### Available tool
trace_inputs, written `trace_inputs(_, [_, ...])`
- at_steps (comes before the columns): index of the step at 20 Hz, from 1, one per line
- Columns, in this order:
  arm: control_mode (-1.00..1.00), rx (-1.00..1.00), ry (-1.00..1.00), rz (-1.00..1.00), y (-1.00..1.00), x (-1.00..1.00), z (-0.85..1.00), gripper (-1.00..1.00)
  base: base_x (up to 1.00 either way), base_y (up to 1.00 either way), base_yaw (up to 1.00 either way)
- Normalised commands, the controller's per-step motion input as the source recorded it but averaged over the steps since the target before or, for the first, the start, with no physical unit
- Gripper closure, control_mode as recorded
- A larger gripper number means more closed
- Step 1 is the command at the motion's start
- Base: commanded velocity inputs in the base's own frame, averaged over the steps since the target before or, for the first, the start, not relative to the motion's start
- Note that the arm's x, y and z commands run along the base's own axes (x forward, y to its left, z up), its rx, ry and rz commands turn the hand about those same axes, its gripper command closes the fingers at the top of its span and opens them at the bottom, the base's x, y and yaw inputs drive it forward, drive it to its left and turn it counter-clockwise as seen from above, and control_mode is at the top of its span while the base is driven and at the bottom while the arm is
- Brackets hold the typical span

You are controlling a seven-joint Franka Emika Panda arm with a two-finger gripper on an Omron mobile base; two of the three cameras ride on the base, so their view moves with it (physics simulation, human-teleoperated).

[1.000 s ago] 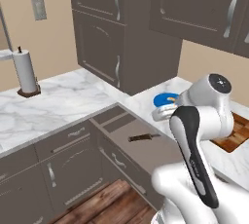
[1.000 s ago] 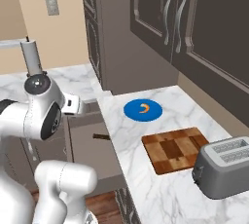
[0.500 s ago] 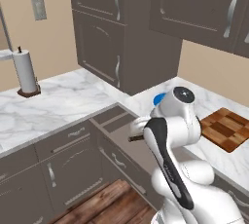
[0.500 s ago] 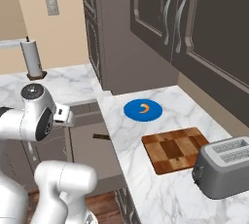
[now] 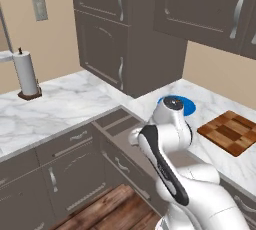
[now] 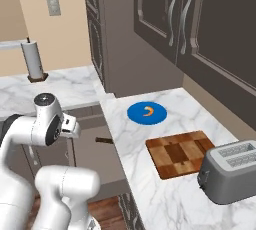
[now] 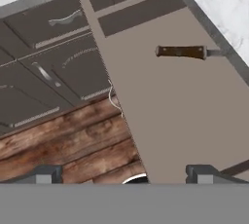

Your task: Pick up the knife from the drawer and place it on the cutting board. Then place the meat from the plate to the cutting board.

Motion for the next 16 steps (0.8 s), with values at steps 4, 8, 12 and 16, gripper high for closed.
trace_inputs(4, [-1.00,-0.07,0.05,0.00,0.21,0.15,-0.45,-1.00,0.00,0.00,0.00])
trace_inputs(8, [-1.00,-0.09,0.04,0.00,0.24,0.14,-0.44,-1.00,0.00,0.00,0.00])
trace_inputs(12, [-1.00,-0.02,0.15,0.01,0.06,0.31,-0.39,-1.00,0.00,0.00,0.00])
trace_inputs(16, [-1.00,0.00,0.17,0.05,0.00,0.38,-0.36,-1.00,0.00,0.00,0.00])
